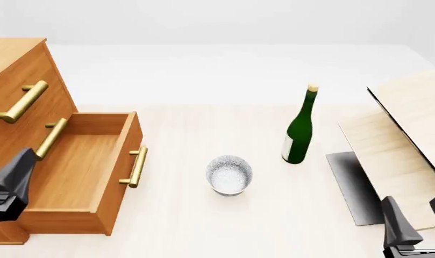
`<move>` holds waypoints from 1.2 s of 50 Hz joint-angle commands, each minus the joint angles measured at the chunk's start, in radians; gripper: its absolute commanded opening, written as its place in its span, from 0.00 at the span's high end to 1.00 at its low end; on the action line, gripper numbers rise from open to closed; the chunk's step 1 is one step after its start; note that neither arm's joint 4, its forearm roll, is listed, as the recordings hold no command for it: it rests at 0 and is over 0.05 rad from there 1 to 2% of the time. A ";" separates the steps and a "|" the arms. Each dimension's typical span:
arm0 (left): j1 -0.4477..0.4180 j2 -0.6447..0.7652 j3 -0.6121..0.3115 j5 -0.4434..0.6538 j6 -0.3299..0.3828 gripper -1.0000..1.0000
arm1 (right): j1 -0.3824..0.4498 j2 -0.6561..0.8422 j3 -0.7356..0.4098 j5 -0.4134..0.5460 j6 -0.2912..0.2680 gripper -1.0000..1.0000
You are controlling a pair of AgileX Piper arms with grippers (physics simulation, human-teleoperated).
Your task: Put the bowl in the bottom drawer of the cabinet and close it.
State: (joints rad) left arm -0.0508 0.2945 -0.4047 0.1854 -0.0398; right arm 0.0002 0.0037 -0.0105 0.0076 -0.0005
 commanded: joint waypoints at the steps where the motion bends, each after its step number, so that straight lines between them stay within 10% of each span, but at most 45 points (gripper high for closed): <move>1: -0.020 0.090 -0.083 0.035 -0.005 0.00 | 0.000 0.000 -0.002 0.002 0.000 0.00; 60: -0.121 0.398 -0.173 0.105 -0.038 0.00 | 0.000 0.000 -0.002 0.002 0.000 0.00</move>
State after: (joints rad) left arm -0.1804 0.6436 -0.5840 0.2953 -0.0622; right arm 0.0003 0.0040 -0.0128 0.0096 -0.0005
